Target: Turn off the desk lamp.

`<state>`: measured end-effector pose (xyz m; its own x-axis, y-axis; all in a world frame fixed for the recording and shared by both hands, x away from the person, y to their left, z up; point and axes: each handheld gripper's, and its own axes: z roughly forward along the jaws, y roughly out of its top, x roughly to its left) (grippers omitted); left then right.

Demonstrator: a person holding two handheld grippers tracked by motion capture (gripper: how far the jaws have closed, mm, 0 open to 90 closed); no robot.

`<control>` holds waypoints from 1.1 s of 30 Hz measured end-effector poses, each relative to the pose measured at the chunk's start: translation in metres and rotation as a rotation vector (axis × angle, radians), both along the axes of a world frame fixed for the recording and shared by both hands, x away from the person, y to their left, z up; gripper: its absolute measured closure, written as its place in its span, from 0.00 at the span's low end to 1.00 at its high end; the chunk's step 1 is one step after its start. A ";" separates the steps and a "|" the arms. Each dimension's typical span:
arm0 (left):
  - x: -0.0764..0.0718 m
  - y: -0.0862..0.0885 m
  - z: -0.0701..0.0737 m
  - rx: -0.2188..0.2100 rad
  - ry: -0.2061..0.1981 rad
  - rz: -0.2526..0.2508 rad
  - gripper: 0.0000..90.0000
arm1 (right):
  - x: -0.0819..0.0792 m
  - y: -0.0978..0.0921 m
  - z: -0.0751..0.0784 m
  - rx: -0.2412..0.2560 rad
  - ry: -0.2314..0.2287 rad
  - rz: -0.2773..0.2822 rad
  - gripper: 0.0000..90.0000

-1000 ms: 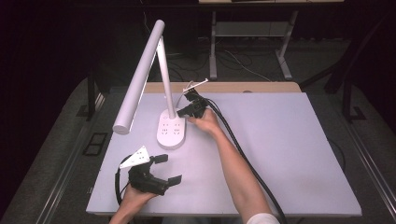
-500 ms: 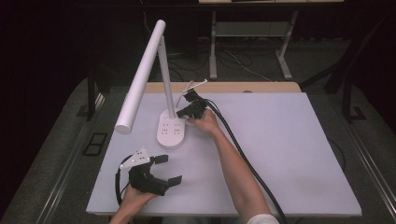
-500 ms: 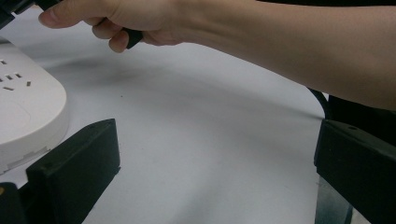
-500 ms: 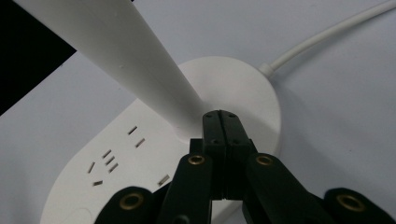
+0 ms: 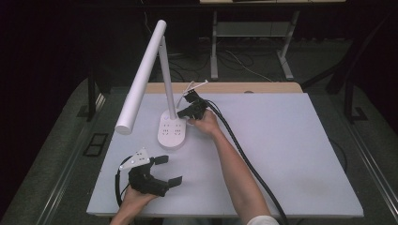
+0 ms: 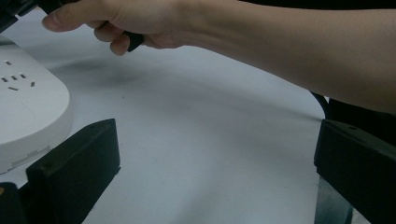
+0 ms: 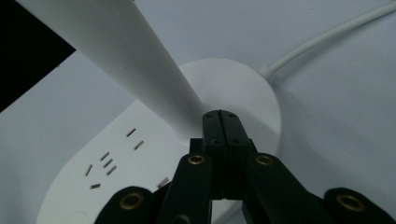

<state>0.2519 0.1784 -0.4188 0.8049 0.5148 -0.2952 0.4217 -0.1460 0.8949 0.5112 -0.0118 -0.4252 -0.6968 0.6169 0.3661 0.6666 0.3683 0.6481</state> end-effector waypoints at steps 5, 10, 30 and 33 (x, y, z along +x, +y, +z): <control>0.001 0.002 -0.001 -0.002 0.003 0.004 0.00 | -0.002 0.002 0.002 -0.025 -0.018 0.007 1.00; 0.001 0.002 -0.001 -0.002 0.003 0.005 0.00 | -0.002 0.001 0.002 -0.005 -0.014 -0.002 1.00; 0.001 0.002 -0.001 0.003 0.004 0.005 0.00 | -0.005 0.000 0.001 -0.006 -0.026 -0.014 1.00; 0.002 0.002 -0.001 0.004 0.004 0.005 0.00 | -0.005 -0.001 0.002 -0.002 -0.031 -0.013 1.00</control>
<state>0.2535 0.1803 -0.4200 0.8010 0.5200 -0.2968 0.4264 -0.1473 0.8925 0.5061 -0.0132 -0.4237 -0.6994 0.6270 0.3430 0.6510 0.3609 0.6678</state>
